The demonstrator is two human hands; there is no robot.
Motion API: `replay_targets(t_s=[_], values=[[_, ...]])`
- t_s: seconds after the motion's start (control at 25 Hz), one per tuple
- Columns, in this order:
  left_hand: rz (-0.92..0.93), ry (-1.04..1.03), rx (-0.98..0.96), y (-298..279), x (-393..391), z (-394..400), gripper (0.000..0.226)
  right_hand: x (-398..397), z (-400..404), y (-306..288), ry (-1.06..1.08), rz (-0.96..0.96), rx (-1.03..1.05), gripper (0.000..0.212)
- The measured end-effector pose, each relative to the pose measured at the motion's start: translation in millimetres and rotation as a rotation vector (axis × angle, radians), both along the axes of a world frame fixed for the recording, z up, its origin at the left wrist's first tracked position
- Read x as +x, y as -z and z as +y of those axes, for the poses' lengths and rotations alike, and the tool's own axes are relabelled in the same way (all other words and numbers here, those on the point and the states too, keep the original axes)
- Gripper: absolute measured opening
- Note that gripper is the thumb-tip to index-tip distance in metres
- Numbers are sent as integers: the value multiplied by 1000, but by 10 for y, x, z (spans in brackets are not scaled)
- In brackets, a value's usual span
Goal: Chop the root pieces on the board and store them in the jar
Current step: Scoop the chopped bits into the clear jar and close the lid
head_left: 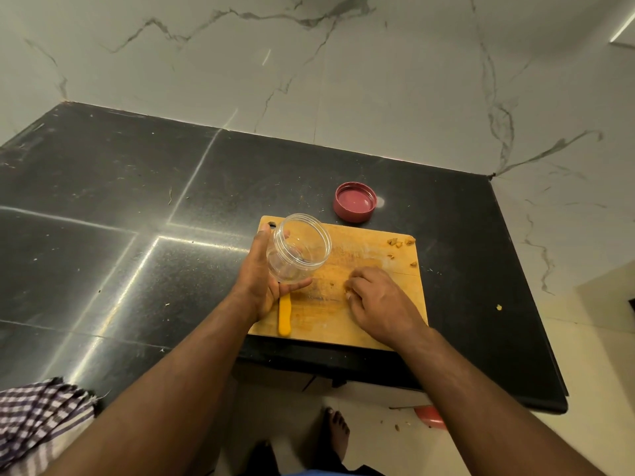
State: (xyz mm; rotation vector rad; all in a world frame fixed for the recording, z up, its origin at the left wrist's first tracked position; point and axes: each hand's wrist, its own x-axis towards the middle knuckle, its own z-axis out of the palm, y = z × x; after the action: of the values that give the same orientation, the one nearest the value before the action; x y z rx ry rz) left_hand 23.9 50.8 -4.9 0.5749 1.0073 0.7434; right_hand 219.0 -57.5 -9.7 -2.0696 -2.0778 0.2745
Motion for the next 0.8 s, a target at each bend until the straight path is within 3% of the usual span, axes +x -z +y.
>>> replay_targets(t_s=[0.12, 0.28, 0.4, 0.8], values=[[0, -1, 4, 2, 3, 7, 66, 61, -44, -86, 84, 22, 10, 42], [5, -10, 9, 15, 5, 3, 67, -2, -62, -69, 171, -121, -117, 58], [10, -16, 26, 12, 11, -20, 68, -70, -94, 0, 132, -188, -115, 48], [-84, 65, 48, -46, -40, -123, 53, -39, -23, -185, 115, -94, -247, 43]])
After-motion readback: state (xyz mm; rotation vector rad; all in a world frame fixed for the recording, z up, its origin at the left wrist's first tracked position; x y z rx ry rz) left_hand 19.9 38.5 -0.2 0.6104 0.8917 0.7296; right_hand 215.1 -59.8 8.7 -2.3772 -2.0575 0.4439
